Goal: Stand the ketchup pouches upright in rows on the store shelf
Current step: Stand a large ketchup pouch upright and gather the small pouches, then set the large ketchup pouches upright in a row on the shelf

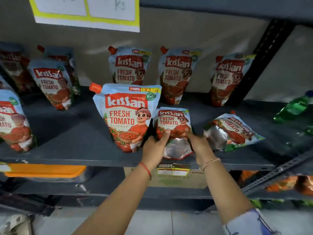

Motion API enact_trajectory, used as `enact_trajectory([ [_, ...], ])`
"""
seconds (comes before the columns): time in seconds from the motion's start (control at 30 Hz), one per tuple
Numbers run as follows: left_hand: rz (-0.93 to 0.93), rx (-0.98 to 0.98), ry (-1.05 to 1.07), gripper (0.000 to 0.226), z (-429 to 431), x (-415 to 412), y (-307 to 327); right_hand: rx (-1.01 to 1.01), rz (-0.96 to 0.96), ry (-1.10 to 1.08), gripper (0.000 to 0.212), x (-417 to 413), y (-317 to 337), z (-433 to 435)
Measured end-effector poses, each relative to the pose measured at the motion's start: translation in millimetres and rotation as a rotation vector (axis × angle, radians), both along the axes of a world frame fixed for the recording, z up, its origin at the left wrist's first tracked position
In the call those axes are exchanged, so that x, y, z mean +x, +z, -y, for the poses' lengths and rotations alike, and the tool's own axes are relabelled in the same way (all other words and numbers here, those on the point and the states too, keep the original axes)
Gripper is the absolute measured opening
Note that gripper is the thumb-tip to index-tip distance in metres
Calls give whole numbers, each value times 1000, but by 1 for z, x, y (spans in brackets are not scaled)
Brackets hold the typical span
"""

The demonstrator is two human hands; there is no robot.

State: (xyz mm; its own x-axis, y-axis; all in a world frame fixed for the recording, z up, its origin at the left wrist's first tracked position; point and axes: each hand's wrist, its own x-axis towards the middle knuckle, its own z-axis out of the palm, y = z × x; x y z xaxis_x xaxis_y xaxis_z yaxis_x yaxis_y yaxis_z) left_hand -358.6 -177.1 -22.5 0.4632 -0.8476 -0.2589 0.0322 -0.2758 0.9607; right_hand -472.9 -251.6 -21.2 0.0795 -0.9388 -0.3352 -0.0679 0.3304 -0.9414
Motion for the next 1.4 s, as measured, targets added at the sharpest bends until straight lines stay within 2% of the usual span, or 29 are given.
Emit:
enact_trajectory([
  [0.07,-165,93,-65,52,9,8,5,158,40,112,22,-8,1,9],
  [0.13,-300,168,-235,42,11,16,10,297,114,286,13,-21,3,11],
  [0.2,-268,149,-406,26,11,20,9,298,169,445,11,-30,2,12],
  [0.23,-210,105,-455,22,12,21,6,245,199,493,19,-30,0,13],
  [0.27,-161,51,-477,28,12,21,2,165,218,503,32,-30,-2,12],
  [0.37,-20,-115,-425,64,14,22,-3,-123,264,443,56,-28,-1,13],
  [0.47,154,-212,-358,81,18,23,-12,-293,229,377,62,-22,-10,10],
  [0.63,249,-216,-303,81,15,21,-36,-443,62,392,59,-22,-33,-4],
  [0.73,372,-177,-183,75,2,12,-42,-500,23,269,61,-29,-33,-26],
  [0.83,626,-212,113,57,-39,-16,-57,-674,-198,-65,69,-46,-42,-63],
  [0.9,782,-265,15,49,-56,-39,-66,-658,-221,-355,67,-63,-41,-60],
  [0.97,705,-239,-206,49,-43,-65,-62,-458,-145,-620,63,-80,-31,-35],
  [1.03,525,-257,-291,49,-10,-91,-41,-207,12,-662,64,-91,-16,-6],
  [1.1,244,-289,-254,50,31,-114,-18,-32,213,-608,64,-95,-7,18],
  [1.2,-129,-117,-61,60,86,-141,-1,114,280,-589,63,-104,-2,39],
  [1.23,-226,-21,3,66,96,-144,3,135,285,-541,59,-109,-1,43],
  [1.3,-393,76,26,73,102,-144,6,176,371,-313,46,-123,-1,50],
  [1.4,-523,95,-141,46,91,-137,4,229,489,-16,37,-145,-1,54],
])
